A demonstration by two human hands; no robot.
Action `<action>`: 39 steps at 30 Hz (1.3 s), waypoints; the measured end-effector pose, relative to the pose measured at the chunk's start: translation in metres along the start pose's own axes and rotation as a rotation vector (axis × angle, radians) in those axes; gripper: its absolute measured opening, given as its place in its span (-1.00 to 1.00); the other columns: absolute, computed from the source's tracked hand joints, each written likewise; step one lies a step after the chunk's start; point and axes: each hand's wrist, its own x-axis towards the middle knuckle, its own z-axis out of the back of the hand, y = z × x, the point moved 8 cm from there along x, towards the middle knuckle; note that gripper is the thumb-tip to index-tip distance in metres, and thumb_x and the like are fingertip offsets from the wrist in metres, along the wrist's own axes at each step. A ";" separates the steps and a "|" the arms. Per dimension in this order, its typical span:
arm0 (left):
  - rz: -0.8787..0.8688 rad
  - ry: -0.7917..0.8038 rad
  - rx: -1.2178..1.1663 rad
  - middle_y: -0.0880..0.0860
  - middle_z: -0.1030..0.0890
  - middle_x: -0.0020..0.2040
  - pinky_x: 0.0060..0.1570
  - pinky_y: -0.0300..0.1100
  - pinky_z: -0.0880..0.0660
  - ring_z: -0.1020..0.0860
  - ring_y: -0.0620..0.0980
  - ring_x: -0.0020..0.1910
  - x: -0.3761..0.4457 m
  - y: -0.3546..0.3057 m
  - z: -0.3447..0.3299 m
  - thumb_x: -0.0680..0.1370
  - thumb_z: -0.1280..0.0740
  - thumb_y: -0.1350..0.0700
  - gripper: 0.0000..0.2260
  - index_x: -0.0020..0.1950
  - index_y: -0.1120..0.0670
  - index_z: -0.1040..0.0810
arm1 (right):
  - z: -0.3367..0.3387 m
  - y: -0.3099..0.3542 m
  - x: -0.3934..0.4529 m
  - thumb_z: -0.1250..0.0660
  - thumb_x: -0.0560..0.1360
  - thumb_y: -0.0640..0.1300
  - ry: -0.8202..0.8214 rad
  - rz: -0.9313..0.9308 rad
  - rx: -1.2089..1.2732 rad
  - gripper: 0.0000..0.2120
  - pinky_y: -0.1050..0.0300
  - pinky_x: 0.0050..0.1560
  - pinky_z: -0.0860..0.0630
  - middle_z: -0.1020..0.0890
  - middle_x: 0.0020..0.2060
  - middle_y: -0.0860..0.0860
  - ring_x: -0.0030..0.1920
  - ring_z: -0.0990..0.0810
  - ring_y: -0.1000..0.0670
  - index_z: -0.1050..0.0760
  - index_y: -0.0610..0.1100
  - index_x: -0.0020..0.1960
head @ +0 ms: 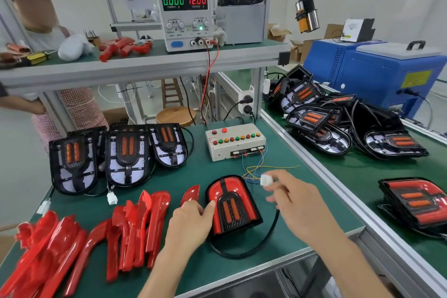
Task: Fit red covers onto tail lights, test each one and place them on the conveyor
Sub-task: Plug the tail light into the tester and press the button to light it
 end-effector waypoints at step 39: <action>0.005 0.092 -0.945 0.19 -0.63 -0.21 -0.09 -0.06 -0.41 -0.49 0.04 -0.21 -0.034 -0.019 -0.011 0.71 -0.22 0.04 -0.65 -0.02 0.30 -0.62 | -0.086 -0.010 -0.056 -0.34 0.53 -0.27 -0.029 0.636 -0.272 -0.66 0.12 -0.41 -0.49 -0.49 -0.17 -0.01 -0.15 -0.44 -0.02 -0.63 0.04 0.21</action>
